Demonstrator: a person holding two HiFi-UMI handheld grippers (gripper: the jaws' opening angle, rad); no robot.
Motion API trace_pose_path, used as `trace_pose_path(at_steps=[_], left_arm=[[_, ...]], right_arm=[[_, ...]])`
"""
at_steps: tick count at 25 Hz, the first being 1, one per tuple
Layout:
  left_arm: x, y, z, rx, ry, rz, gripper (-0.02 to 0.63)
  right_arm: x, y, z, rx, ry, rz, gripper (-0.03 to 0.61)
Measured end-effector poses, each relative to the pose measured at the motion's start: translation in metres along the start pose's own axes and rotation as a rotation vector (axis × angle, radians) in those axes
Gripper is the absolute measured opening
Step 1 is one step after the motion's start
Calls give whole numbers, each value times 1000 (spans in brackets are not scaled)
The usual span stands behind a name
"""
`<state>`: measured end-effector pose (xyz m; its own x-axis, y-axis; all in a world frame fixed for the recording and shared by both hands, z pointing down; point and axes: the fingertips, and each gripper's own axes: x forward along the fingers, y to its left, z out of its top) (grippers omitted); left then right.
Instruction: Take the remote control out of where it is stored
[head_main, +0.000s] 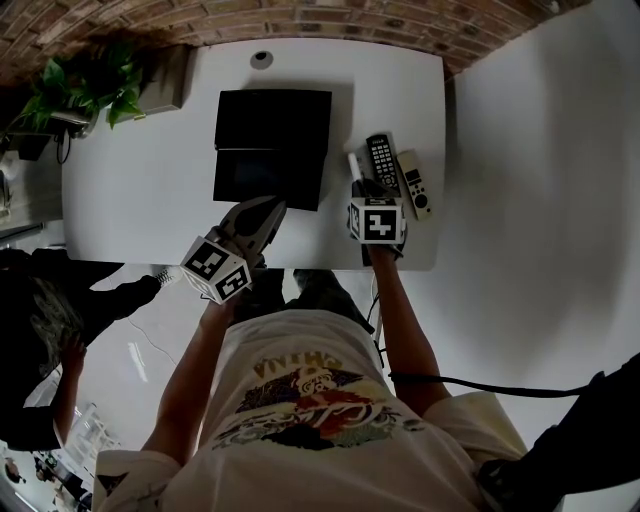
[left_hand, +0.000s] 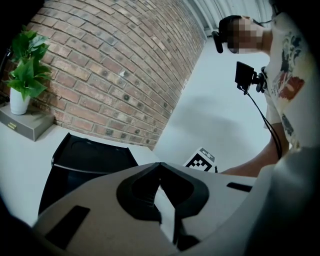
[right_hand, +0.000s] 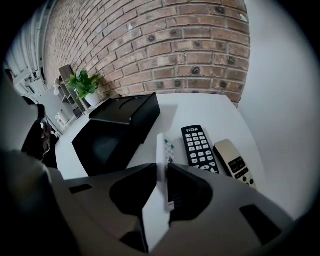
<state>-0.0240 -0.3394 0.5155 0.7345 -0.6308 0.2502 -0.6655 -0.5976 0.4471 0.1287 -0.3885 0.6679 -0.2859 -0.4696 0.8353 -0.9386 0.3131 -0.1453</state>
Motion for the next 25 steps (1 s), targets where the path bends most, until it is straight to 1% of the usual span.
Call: trace_pose_path(at_steps=[5,9,12,19,23,25], left_arm=[[1,-2,3,4,-4,-7,3],[1,-4,6,-9,-21,-12,3],[-2,-3,7,6,-17,-9,3],[-8,-4,9,12,-25,-14,3],[-11,-6,11,5,-33,-20,3],[-13,-6,11,4,-37,-19,3]], right_arm=[[2,2,1,7,-2,-6,75],[4,3,1,11,-9,-17,75],[4,3,0,4,-14,-31,75],[-3,12,-4,-73,3,-85,75],[-8,23,2,-61,-59,-57,77],[-10,30,2,-61,-60,-38,77]])
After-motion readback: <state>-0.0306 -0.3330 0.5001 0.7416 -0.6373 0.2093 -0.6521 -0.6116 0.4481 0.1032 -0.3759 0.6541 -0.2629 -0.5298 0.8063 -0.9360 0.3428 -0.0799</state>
